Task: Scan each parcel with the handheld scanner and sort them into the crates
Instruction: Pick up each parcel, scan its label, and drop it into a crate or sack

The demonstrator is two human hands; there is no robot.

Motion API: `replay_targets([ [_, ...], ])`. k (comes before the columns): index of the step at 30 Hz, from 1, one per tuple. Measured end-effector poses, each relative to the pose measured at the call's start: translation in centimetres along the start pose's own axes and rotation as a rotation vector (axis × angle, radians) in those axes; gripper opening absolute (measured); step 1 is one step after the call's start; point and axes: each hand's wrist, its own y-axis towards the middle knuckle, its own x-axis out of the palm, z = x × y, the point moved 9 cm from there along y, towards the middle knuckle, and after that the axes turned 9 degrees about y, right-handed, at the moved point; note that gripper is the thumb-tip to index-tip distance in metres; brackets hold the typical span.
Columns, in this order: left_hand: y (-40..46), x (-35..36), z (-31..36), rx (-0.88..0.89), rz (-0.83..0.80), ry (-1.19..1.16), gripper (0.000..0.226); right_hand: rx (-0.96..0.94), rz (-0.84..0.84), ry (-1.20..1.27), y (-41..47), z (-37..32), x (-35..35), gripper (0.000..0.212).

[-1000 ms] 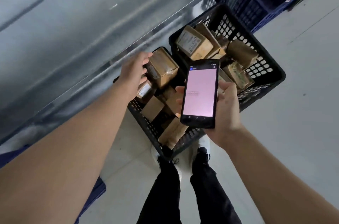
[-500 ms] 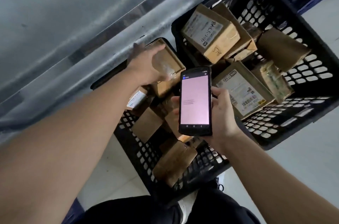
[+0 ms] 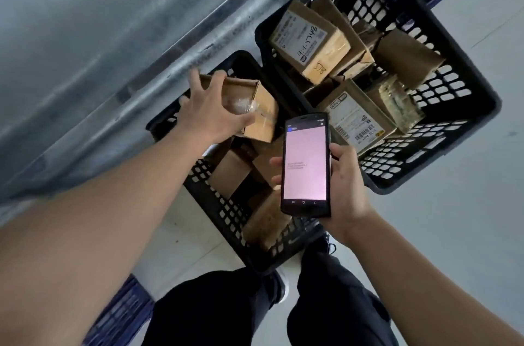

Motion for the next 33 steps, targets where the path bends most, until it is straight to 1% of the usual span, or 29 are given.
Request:
replay_targets([
  [2,-2.6,-0.9,-1.1,-0.029,0.013,-0.074,0.111,-0.008,0.001,0.011,-2.8,-0.2,1.1,0.069],
  [3,-3.8,-1.4,-1.8,-0.072,0.014,-0.163,0.108,-0.012,-0.003,0.021,-4.2,-0.4,1.8,0.069],
  [5,-6.0,-2.2,-3.5,-0.158,-0.001,-0.384,0.097,-0.03,-0.004,0.044,-7.1,-1.0,3.4,0.069],
  [7,-8.2,-3.7,-4.4,-0.229,-0.031,-0.641,0.092,-0.062,-0.005,0.054,-9.7,-1.8,4.9,0.068],
  [8,-9.2,-4.1,-4.7,-0.262,-0.064,-0.762,0.088,-0.076,-0.006,0.057,-11.1,-2.2,5.6,0.068],
  [10,-12.3,-4.8,-4.6,-0.354,-0.188,-0.966,0.078,-0.087,-0.011,0.065,-13.7,-2.7,7.0,0.067],
  [11,-13.9,-5.1,-4.4,-0.399,-0.257,-1.044,0.08,-0.091,-0.013,0.063,-14.9,-2.9,7.5,0.067],
  [13,-17.3,-6.3,-4.0,-0.458,-0.329,-1.163,0.091,-0.107,-0.012,0.046,-17.3,-3.2,8.3,0.067],
  [14,-18.7,-7.1,-3.9,-0.471,-0.325,-1.226,0.091,-0.116,-0.012,0.037,-18.6,-3.4,8.6,0.067],
  [17,-23.6,-10.0,-3.5,-0.514,-0.294,-1.414,0.075,-0.146,-0.032,0.003,-22.6,-4.0,9.7,0.07],
  [20,-28.5,-12.8,-2.0,-0.488,-0.317,-1.567,0.054,-0.197,-0.074,-0.064,-26.9,-5.4,11.1,0.069],
  [22,-31.6,-14.8,-1.0,-0.443,-0.313,-1.65,0.05,-0.22,-0.121,-0.114,-29.9,-6.7,12.2,0.073],
  [24,-34.8,-17.0,0.1,-0.39,-0.273,-1.711,0.05,-0.232,-0.188,-0.181,-33.1,-8.1,13.4,0.077],
  [27,-39.7,-19.7,1.6,-0.336,-0.186,-1.762,0.052,-0.268,-0.297,-0.203,-38.2,-10.3,14.7,0.079],
  [31,-46.6,-23.3,3.6,-0.261,-0.067,-1.797,0.066,-0.318,-0.441,-0.235,-45.3,-12.5,16.1,0.078],
  [33,-50.1,-25.3,4.3,-0.216,-0.002,-1.821,0.071,-0.32,-0.534,-0.244,-49.2,-13.1,17.2,0.073],
])
